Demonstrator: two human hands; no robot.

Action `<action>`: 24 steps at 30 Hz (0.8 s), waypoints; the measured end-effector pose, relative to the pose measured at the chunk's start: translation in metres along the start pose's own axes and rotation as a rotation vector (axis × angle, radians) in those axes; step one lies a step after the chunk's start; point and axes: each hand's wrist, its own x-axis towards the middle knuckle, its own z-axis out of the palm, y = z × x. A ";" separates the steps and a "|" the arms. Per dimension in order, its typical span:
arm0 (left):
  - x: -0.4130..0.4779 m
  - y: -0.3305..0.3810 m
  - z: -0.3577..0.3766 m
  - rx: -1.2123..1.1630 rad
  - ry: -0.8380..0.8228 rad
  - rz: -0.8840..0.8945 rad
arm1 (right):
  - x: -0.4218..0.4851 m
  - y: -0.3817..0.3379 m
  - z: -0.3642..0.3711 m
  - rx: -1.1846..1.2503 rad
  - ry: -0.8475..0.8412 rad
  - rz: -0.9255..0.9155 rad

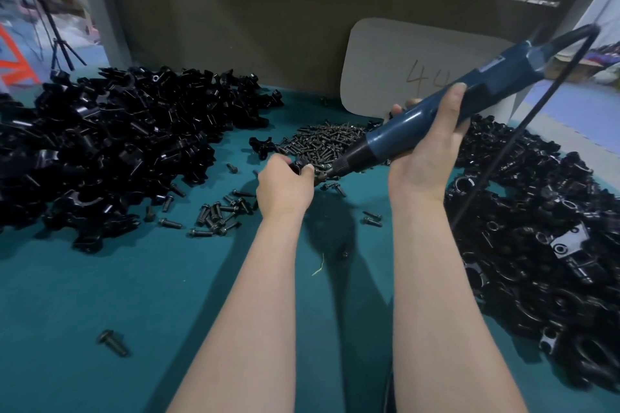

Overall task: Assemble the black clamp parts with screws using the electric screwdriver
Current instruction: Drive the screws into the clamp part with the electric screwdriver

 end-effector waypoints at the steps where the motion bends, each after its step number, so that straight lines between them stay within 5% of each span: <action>1: 0.001 0.000 -0.001 0.026 -0.018 0.010 | 0.000 -0.001 -0.001 0.002 -0.009 0.002; 7: 0.000 0.002 -0.002 -0.144 -0.072 0.015 | 0.003 -0.013 -0.002 0.009 -0.073 -0.054; 15: -0.008 0.003 0.004 -0.035 -0.069 0.178 | 0.009 -0.024 -0.005 0.109 0.137 -0.109; 24: -0.008 0.004 0.008 -0.041 -0.116 0.198 | 0.010 -0.016 0.000 0.078 0.160 -0.074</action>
